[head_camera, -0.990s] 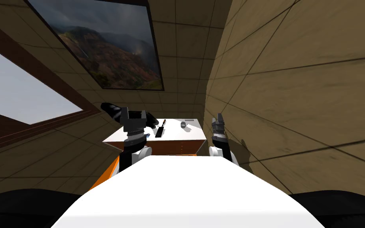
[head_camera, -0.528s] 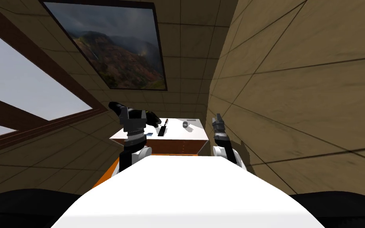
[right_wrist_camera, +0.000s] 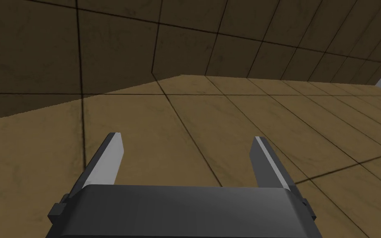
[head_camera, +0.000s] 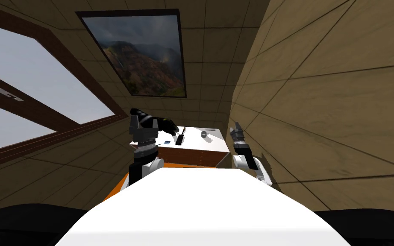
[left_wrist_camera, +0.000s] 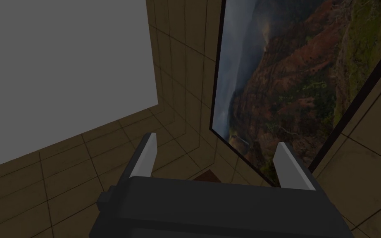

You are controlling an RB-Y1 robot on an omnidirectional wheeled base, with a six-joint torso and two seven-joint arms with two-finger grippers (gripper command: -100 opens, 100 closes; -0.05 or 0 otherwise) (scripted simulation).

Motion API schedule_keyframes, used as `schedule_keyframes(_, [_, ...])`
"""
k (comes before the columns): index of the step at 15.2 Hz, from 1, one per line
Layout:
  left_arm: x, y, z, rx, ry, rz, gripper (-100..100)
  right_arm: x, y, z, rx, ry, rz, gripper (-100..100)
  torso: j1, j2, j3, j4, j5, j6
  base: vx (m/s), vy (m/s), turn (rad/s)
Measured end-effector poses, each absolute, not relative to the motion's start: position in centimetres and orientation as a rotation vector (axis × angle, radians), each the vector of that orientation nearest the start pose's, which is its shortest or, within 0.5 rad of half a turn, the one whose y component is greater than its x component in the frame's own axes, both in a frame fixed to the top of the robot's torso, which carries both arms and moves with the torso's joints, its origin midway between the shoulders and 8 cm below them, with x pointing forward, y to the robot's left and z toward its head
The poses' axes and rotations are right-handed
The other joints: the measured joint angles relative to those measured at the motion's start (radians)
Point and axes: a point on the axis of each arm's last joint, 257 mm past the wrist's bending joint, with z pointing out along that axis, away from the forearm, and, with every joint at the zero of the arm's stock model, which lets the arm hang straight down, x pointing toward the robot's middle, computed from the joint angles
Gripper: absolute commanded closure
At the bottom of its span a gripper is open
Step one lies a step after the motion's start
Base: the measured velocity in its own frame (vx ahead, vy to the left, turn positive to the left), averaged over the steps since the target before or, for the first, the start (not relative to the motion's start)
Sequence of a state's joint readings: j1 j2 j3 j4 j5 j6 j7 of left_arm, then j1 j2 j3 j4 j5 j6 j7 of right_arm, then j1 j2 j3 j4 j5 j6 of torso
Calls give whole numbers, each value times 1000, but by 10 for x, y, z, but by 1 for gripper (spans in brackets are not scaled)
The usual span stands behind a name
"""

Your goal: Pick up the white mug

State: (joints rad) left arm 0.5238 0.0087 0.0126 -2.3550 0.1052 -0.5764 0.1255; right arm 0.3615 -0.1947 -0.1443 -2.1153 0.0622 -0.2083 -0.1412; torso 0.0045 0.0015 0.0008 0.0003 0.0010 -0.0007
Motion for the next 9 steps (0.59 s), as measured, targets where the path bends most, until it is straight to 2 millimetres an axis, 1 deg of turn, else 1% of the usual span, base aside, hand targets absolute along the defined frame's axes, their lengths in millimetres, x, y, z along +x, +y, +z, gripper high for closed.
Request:
schedule_keyframes(1, [310,292,64,-645,430,-1494,0,423,-340,-55,830,929,1151,-100,0,0,0,0,0,0,-10,37,20])
schedule_keyframes(4, [310,292,64,-645,430,-1494,0,431,-354,-62,888,930,1163,-100,-2,0,0,0,0,0,-16,37,100])
schedule_keyframes(8, [310,292,63,-645,430,-1493,0,440,-371,-72,966,926,1176,-100,-2,0,0,0,0,1,-13,45,128])
schedule_keyframes(9, [310,292,64,-645,430,-1494,0,443,-379,-74,988,924,1174,-100,-2,-1,0,0,0,0,-15,46,165])
